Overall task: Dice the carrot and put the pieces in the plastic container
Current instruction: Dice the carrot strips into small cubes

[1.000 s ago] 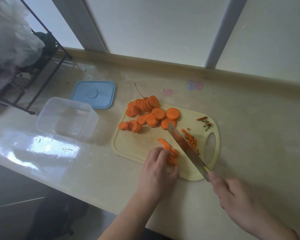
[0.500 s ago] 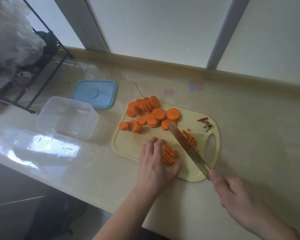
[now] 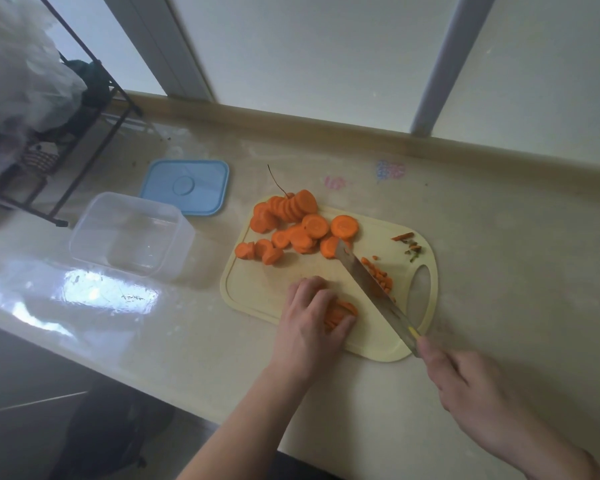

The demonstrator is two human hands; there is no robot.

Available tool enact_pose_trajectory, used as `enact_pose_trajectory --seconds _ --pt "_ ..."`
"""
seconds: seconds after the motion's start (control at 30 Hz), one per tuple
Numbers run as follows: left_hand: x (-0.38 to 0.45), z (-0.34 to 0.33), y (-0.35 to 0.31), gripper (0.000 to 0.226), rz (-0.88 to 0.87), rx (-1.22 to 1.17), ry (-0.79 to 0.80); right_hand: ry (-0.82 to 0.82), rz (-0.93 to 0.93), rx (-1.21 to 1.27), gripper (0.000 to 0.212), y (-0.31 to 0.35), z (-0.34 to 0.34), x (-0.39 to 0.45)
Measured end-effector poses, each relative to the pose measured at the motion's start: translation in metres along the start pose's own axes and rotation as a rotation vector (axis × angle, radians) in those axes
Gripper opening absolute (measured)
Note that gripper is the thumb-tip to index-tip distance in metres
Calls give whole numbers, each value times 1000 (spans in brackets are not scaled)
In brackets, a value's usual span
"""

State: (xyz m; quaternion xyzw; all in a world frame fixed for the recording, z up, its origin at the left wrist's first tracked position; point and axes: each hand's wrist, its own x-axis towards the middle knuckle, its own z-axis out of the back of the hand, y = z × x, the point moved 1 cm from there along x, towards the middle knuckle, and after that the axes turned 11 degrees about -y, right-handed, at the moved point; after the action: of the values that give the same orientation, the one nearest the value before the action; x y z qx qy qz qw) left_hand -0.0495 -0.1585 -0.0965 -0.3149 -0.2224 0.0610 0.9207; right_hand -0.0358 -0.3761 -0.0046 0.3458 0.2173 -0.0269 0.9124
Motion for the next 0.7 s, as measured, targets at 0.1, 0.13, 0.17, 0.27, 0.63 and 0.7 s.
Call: enact_pose_trajectory --seconds 0.1,0.13,0.17,0.27,0.63,0.7 --pt "-2 1 0 41 -8 -5 -23 -3 9 9 68 -3 -1 0" --pt "-3 0 0 42 -19 -1 -33 -4 13 4 70 -3 -1 1" --pt "-4 -1 -1 42 -29 1 -46 -6 15 0 71 -4 -1 1" --pt "-8 1 -1 50 -33 44 -57 -14 6 2 72 -4 -2 0" --pt "-1 -14 -18 19 -53 229 -50 -56 -28 5 65 -4 2 1" --pt "-1 -12 -15 18 -38 229 -58 -33 -28 16 68 -6 2 1"
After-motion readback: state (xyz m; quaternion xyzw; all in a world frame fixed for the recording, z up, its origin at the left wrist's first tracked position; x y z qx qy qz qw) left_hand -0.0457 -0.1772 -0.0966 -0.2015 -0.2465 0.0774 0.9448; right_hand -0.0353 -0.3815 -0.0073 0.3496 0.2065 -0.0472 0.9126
